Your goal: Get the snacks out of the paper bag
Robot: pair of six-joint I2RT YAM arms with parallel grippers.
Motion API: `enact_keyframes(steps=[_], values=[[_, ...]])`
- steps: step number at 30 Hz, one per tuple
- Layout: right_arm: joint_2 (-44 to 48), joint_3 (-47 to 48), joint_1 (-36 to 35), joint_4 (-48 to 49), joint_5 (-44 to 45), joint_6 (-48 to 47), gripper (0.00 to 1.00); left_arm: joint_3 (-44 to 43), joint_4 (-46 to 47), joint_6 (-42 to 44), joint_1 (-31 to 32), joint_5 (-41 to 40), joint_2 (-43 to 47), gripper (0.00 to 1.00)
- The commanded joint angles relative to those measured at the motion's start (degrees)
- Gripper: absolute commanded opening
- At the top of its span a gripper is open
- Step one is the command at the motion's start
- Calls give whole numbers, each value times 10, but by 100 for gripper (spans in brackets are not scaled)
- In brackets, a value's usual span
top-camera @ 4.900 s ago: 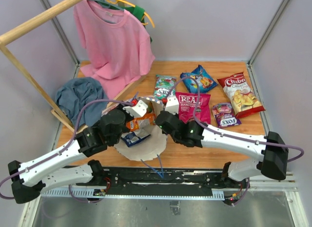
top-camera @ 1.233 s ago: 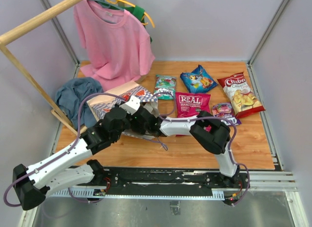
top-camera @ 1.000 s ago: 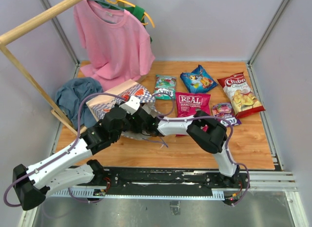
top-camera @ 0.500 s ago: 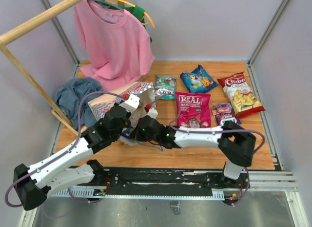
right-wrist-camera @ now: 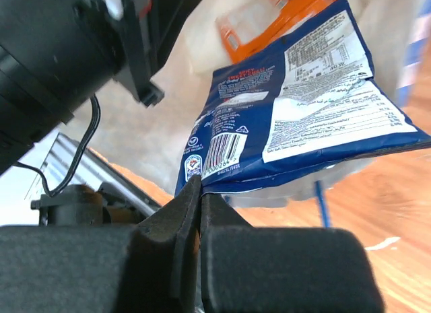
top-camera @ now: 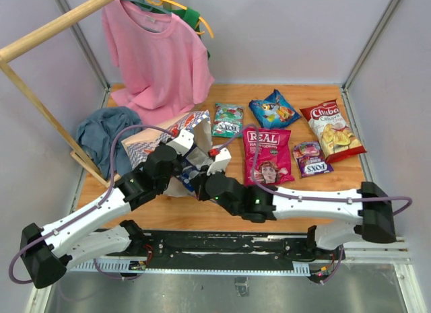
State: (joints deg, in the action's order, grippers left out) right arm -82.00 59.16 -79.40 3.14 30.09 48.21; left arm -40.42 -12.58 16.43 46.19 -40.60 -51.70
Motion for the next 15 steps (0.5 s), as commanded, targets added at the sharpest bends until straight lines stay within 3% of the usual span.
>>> enact_keyframes(steps=[1,8,15], values=[[81,-26,-1,-42,102,-63,1,-9,2,-9,-9,-9,-1,1],[254,-79,0,-60,93,-116,1,-12,-1,-12,-15,-3,-9,0],[407,-95,6,-193,189,-151,1,-12,-4,-15,-18,3,-9,0]])
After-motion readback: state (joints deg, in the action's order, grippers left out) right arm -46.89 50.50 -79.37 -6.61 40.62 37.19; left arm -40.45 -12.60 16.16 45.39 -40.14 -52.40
